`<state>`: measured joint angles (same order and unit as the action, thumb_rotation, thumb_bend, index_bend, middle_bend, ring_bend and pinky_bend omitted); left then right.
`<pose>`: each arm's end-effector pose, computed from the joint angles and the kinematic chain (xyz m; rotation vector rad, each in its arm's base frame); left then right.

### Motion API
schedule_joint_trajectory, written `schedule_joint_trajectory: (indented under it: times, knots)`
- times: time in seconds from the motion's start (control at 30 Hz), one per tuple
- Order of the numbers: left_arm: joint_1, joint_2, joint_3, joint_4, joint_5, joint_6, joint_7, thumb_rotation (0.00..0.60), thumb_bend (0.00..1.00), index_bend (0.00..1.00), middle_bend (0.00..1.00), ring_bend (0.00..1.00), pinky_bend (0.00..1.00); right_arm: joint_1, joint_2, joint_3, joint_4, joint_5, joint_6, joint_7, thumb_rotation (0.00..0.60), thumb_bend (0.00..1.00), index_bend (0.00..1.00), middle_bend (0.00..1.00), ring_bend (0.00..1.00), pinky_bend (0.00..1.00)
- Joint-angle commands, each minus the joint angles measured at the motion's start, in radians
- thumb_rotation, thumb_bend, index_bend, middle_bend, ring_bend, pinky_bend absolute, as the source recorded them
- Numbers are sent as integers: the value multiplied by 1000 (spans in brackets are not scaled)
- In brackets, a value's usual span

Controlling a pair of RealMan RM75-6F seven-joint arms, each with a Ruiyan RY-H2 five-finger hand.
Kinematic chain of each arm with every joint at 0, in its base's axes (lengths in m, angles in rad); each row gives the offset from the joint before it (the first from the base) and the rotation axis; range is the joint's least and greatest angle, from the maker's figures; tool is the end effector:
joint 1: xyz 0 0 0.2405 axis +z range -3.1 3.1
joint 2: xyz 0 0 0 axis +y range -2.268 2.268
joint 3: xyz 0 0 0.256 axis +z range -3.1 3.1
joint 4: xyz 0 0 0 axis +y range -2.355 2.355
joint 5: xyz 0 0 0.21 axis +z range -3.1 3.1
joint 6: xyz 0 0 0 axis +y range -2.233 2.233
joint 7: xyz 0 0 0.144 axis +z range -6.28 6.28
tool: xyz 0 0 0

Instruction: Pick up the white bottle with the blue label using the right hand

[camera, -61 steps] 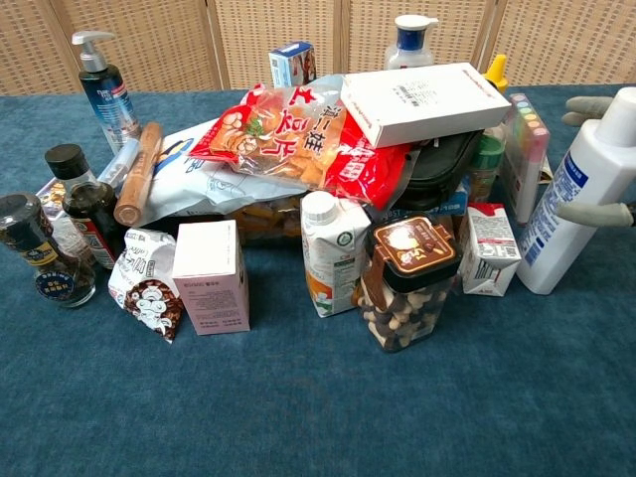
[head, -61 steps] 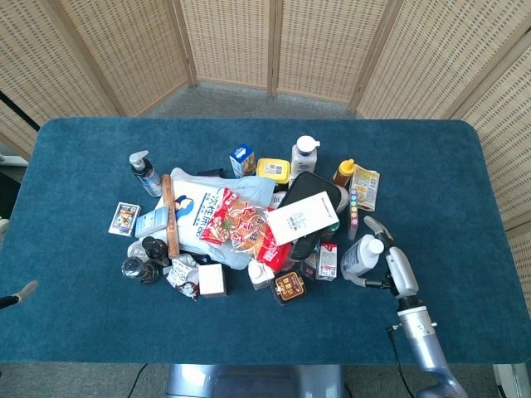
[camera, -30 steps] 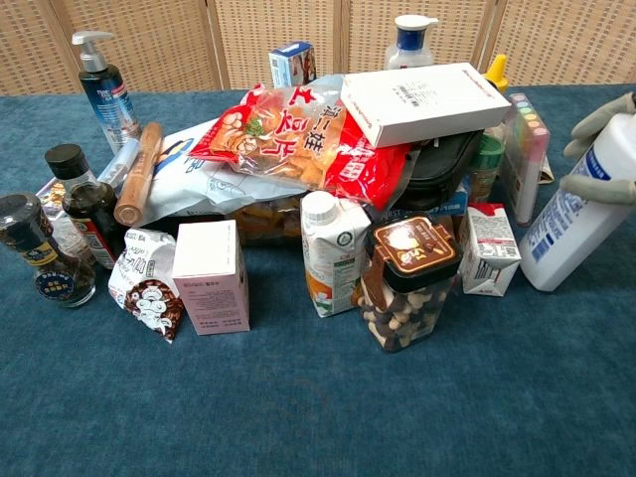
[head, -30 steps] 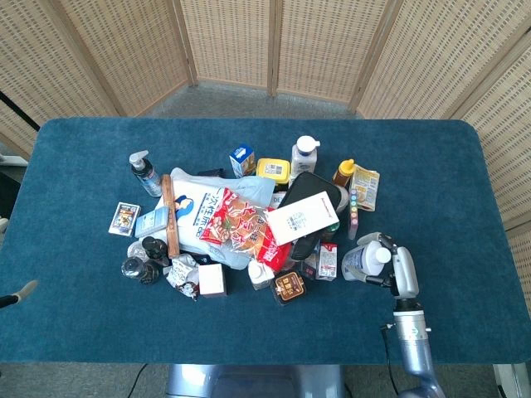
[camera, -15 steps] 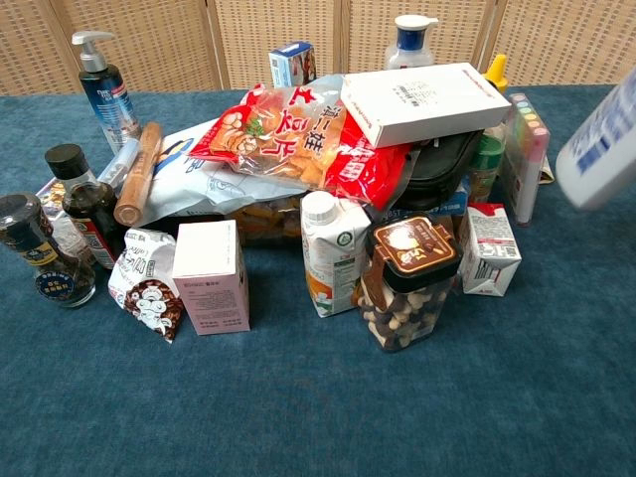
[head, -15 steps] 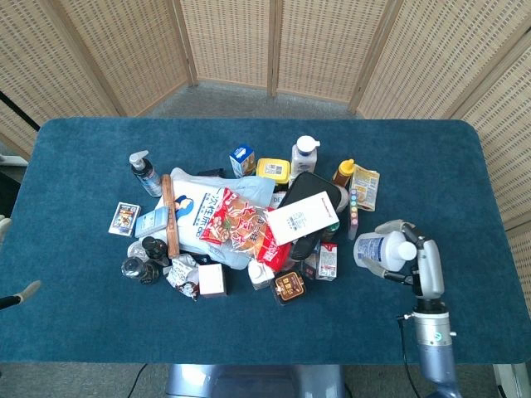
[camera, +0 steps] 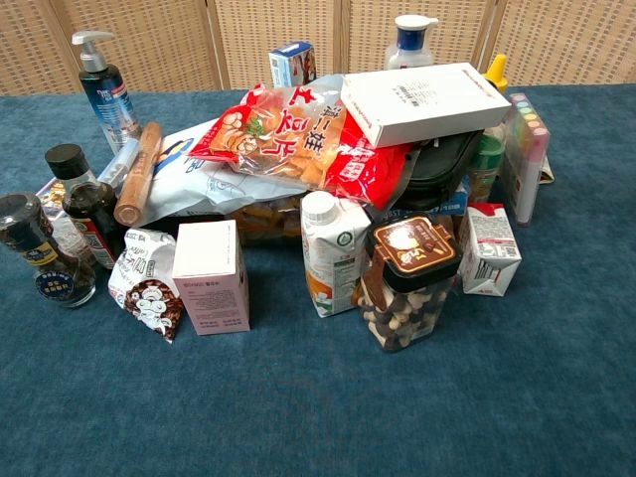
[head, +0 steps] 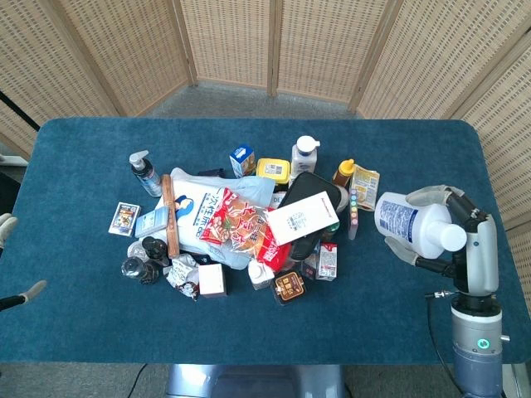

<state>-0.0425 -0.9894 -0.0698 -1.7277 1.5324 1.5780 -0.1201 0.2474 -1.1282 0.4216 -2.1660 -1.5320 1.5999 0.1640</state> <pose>-0.2923 0.1706 0.2018 -1.2988 -0.9064 -1.0501 -0.1190 -0.2387 0.2128 1.0534 -0.9581 1.9483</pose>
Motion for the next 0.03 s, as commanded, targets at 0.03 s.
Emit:
schedule_joint_trajectory:
  times: [0.03]
  knots:
    - [1,1,1,-1,2,2,0,600,0,0,0,0,0,8,25,15,-51,-5,-1,-46,600,0,652,676,394,550]
